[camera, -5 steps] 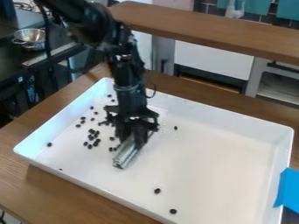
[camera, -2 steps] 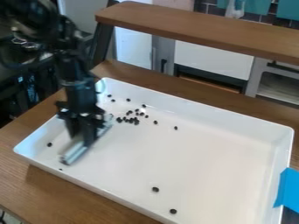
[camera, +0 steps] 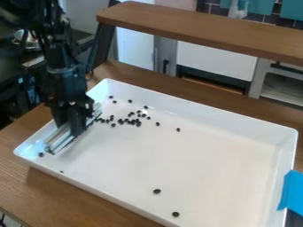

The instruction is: Sweep into pile

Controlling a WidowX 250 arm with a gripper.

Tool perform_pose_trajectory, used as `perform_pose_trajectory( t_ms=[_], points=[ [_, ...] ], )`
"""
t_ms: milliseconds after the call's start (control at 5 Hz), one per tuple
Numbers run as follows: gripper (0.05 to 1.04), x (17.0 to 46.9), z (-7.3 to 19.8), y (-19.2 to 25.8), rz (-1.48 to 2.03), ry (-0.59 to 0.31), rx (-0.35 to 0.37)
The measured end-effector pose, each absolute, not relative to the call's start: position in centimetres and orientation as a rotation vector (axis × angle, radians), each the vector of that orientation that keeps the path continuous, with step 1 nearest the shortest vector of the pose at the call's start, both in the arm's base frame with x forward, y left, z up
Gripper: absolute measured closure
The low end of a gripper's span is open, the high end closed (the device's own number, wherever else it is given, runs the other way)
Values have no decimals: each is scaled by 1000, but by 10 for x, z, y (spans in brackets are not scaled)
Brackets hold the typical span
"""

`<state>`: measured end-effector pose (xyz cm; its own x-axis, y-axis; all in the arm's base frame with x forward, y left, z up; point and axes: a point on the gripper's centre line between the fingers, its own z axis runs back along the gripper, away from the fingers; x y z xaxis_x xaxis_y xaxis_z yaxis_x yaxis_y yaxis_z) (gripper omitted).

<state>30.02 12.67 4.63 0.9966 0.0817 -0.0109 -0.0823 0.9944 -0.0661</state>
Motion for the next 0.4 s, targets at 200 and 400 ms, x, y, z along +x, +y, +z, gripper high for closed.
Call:
perform_pose_trajectory(
  t_ms=[200, 400],
  points=[
    [709, 303, 59, 100, 111, 31, -140],
    [709, 315, 87, 63, 136, 4, -209]
  ],
)
